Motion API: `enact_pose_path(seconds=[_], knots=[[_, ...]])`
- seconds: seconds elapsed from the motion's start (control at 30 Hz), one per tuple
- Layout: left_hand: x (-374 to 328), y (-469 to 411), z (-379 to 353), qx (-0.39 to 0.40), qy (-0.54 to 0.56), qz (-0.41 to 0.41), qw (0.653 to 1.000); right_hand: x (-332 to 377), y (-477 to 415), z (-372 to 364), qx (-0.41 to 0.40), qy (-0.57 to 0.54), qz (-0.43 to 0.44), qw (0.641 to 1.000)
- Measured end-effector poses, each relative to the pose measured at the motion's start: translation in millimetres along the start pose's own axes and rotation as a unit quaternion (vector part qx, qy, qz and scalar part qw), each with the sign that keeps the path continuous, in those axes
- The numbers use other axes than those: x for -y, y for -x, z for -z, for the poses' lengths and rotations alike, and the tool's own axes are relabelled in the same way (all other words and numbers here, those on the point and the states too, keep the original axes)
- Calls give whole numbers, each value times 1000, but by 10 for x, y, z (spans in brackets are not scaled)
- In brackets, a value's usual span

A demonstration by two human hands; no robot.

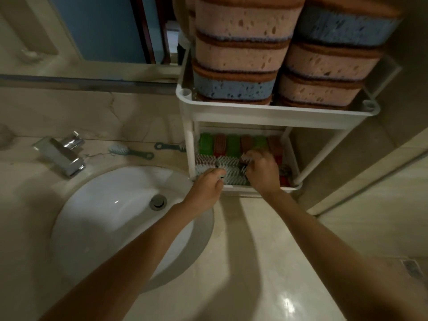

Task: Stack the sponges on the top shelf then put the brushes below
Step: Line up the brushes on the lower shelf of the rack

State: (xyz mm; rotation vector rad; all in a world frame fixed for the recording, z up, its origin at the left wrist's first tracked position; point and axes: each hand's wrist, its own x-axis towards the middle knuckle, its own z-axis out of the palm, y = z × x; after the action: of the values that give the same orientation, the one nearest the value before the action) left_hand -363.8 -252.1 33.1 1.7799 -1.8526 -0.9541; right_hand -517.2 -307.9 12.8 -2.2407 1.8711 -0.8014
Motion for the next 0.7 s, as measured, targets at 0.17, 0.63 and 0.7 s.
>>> enact_pose_path(seconds=[0.17, 0.63, 0.7], knots=[[427, 508, 425, -72, 65, 80, 992, 698, 633, -215, -53, -126, 121, 983], [1886, -363, 1373, -54, -165, 143, 974, 1788, -334, -1498, 310, 68, 27, 948], [1979, -549, 1374, -38, -214, 117, 969, 1786, -535, -1672, 302, 96, -32, 948]])
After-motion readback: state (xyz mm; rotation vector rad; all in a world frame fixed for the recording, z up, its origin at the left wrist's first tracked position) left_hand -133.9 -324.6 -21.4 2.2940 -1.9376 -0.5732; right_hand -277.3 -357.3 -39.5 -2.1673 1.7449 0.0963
